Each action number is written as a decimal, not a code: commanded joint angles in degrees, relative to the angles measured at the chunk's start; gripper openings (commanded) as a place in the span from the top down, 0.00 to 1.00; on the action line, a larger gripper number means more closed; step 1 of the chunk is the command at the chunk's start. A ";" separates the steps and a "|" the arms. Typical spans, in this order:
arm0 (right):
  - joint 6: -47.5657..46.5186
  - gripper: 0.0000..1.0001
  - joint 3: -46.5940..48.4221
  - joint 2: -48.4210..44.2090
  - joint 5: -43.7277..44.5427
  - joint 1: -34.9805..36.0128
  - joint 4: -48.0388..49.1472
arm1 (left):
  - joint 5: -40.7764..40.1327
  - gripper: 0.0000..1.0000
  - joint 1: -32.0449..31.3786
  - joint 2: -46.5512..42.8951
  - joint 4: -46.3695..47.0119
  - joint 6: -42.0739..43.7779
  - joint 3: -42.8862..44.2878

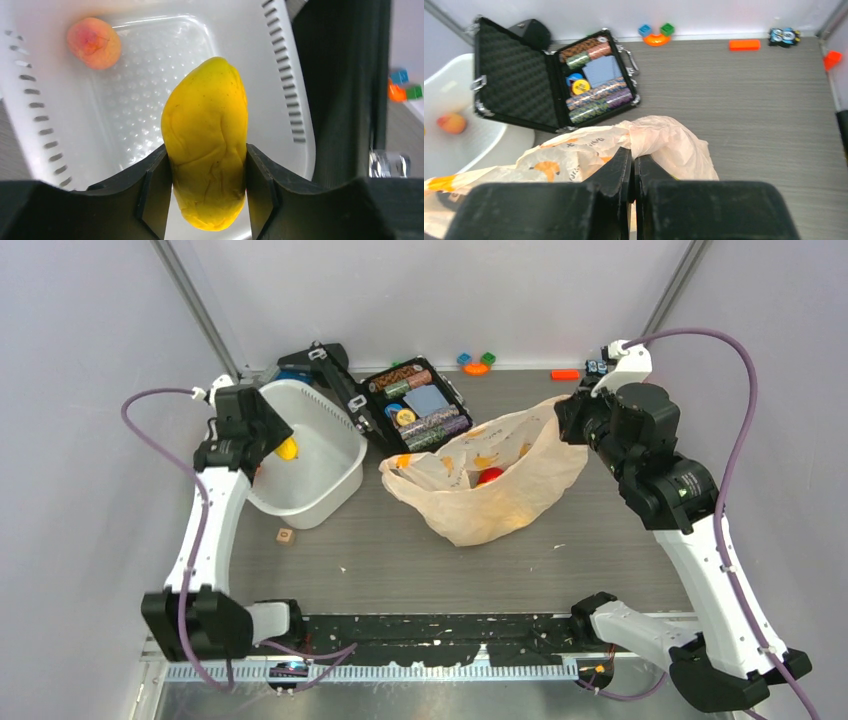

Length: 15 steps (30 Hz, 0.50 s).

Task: Place the fake fruits into the plastic bag and tie a complex knot
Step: Pick up the fake fruit from the bin.

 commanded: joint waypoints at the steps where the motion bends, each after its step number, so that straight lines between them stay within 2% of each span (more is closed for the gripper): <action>1: -1.05 0.95 -0.90 -1.87 -8.01 -0.15 6.98 | 7.92 0.66 -0.05 -10.28 -0.42 11.47 -4.32; 4: -0.15 0.95 -3.37 -3.38 -11.48 -0.15 9.72 | 12.35 0.65 -1.55 -16.58 -2.83 15.42 -5.98; 7: 1.08 0.95 -6.28 -5.53 -14.03 -0.14 10.72 | 15.36 0.64 -6.25 -22.78 -5.31 20.28 -6.33; 12: 4.53 0.95 -15.99 -10.88 -20.43 -0.06 13.57 | 17.30 0.63 -16.99 -34.80 -4.31 21.26 -9.70; 15: 5.41 0.95 -20.95 -15.61 -26.05 -0.06 13.19 | 14.57 0.63 -26.13 -37.96 -3.67 20.76 -8.81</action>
